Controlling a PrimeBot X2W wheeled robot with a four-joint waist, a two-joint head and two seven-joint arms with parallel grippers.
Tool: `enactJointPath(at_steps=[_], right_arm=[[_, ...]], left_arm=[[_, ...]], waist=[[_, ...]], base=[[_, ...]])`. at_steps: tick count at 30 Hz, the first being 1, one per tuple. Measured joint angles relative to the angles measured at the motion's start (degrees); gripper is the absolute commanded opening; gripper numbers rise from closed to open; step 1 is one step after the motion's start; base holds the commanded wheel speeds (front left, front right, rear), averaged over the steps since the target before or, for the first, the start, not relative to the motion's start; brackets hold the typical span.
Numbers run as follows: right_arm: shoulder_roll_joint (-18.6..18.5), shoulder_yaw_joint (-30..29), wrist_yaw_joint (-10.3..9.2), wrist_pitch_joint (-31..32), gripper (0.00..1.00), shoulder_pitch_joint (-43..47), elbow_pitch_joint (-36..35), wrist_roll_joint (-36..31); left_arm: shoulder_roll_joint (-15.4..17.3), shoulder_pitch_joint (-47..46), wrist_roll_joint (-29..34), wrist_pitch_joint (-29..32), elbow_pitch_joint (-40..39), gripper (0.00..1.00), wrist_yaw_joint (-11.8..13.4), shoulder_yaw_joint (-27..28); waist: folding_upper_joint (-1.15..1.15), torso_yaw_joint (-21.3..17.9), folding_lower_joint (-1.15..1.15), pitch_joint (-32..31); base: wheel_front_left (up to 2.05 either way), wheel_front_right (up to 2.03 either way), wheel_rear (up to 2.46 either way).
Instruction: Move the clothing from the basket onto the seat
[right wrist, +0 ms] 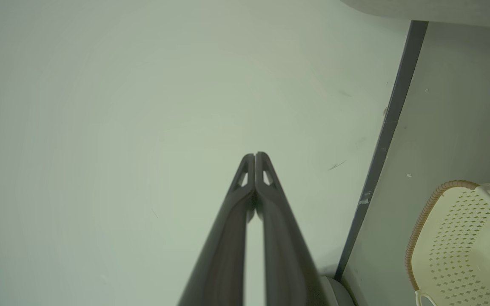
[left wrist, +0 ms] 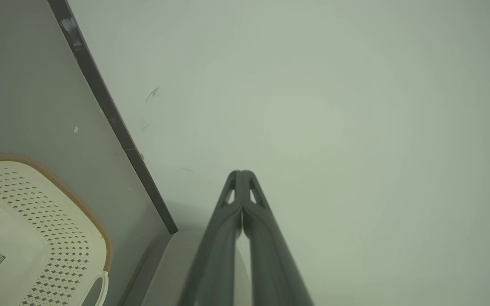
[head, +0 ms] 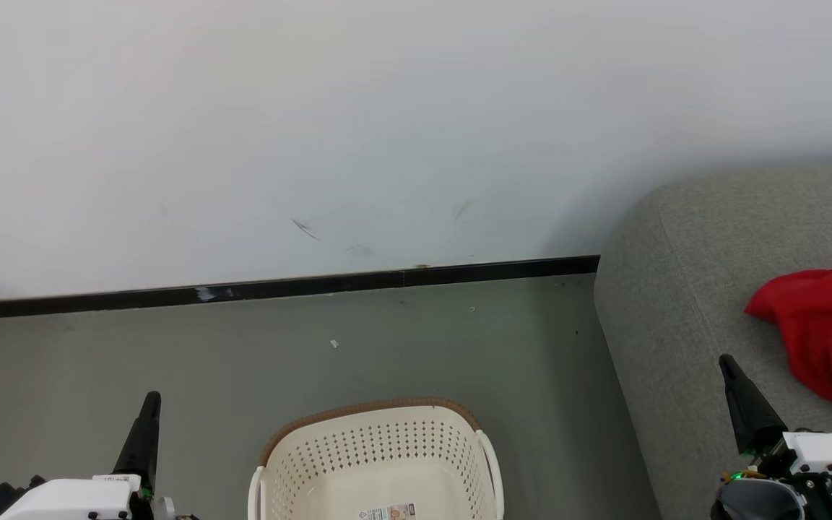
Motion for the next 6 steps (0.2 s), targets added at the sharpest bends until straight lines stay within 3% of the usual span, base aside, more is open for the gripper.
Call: enactJointPath(at_steps=[6], right_arm=[[0.0,0.0,0.0,0.0,0.0,0.0,0.0,0.0]], left_arm=[[0.0,0.0,0.0,0.0,0.0,0.0,0.0,0.0]], waist=[[0.0,0.0,0.0,0.0]], base=[[0.0,0.0,0.0]])
